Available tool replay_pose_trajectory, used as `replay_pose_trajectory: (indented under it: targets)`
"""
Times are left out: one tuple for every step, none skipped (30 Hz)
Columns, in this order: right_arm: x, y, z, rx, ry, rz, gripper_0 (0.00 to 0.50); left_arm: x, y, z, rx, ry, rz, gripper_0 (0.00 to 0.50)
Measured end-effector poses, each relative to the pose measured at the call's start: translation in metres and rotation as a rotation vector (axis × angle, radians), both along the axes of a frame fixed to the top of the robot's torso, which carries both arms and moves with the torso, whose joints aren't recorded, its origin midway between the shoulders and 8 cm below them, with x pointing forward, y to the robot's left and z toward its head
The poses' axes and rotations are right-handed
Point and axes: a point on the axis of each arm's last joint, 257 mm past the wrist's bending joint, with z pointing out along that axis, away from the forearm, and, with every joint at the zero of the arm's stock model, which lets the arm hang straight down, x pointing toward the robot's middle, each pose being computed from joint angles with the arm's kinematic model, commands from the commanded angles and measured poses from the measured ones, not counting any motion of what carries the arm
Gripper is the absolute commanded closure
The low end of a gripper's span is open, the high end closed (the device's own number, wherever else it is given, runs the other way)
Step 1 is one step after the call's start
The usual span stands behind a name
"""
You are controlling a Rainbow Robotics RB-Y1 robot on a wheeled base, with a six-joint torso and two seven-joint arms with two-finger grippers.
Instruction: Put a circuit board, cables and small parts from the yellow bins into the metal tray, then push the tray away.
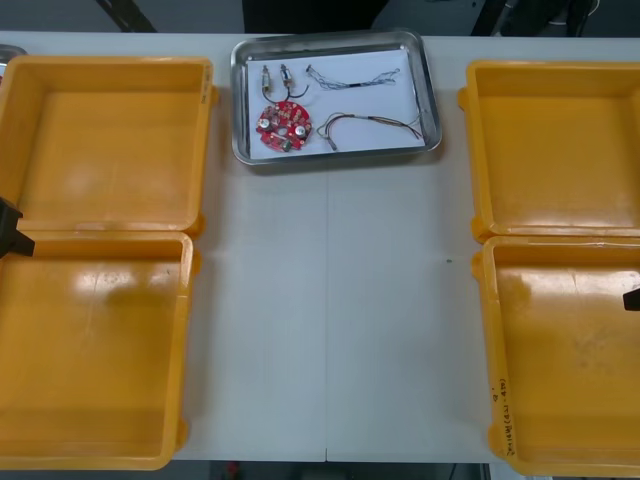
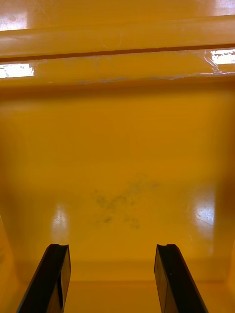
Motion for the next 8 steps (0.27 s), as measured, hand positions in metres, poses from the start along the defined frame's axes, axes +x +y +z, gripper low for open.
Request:
replay_pose_trajectory:
  targets:
    - [0.0, 0.0, 0.0, 0.0, 0.0, 0.0, 0.0, 0.0, 0.0, 0.0, 0.0, 0.0, 0.0, 0.0]
    - [0.0, 0.0, 0.0, 0.0, 0.0, 0.0, 0.0, 0.0, 0.0, 0.0, 0.0, 0.0, 0.0, 0.0]
    - [0.0, 0.0, 0.0, 0.0, 0.0, 0.0, 0.0, 0.0, 0.0, 0.0, 0.0, 0.0, 0.0, 0.0]
    - [-0.0001, 0.0, -0.0001, 0.0, 0.0, 0.0, 0.0, 0.0, 0.0, 0.0, 0.0, 0.0, 0.0, 0.0]
    - [-0.0001, 0.0, -0.0001, 0.0, 0.0, 0.0, 0.0, 0.0, 0.0, 0.0, 0.0, 0.0, 0.0, 0.0]
    - [-0.0001, 0.0, -0.0001, 0.0, 0.0, 0.0, 0.0, 0.0, 0.0, 0.0, 0.0, 0.0, 0.0, 0.0]
    - [-0.0001, 0.0, -0.0001, 0.0, 0.0, 0.0, 0.0, 0.0, 0.0, 0.0, 0.0, 0.0, 0.0, 0.0]
    - [-0.0001, 0.0, -0.0001, 0.0, 0.0, 0.0, 0.0, 0.0, 0.0, 0.0, 0.0, 0.0, 0.0, 0.0]
